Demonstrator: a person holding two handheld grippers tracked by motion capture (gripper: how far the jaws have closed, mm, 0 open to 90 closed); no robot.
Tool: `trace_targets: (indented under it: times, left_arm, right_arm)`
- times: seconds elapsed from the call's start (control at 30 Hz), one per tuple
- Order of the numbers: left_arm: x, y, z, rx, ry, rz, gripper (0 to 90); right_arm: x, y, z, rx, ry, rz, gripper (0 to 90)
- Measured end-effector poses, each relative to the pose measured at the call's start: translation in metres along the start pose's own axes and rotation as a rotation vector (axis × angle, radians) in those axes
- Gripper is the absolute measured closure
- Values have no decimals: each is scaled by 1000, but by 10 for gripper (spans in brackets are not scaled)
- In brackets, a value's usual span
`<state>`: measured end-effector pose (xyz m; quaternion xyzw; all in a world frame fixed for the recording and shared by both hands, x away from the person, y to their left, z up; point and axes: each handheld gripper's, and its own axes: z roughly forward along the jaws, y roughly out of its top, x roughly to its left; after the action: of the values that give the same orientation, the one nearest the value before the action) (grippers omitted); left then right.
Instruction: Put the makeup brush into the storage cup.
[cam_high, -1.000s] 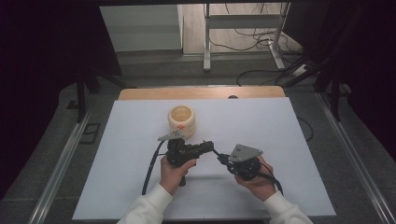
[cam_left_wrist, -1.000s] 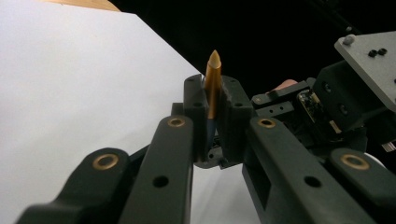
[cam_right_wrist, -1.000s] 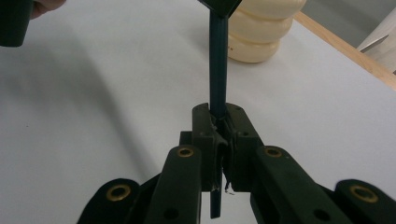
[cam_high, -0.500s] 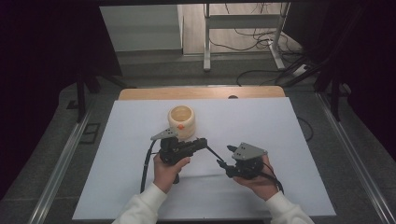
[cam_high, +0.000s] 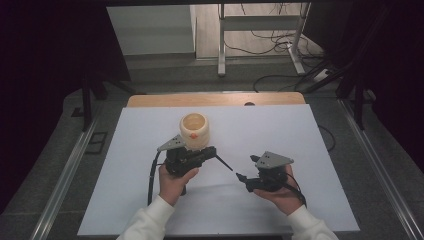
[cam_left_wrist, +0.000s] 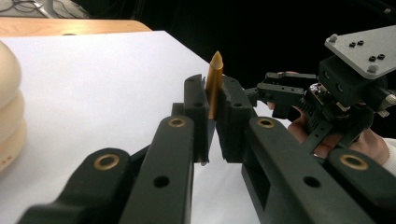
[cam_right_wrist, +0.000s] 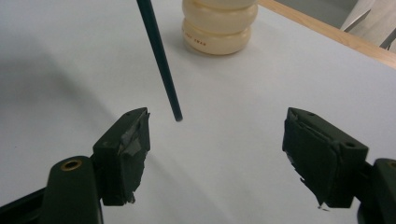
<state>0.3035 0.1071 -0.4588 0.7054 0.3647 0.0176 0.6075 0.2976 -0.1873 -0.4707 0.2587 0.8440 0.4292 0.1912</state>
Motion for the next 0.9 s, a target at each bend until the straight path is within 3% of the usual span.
trace_targets:
  times: [0.9]
  left_arm:
    - [5,4,-16,-13,31,14,839]
  right_arm:
    - [-21,-21,-18,11,-21,77,207]
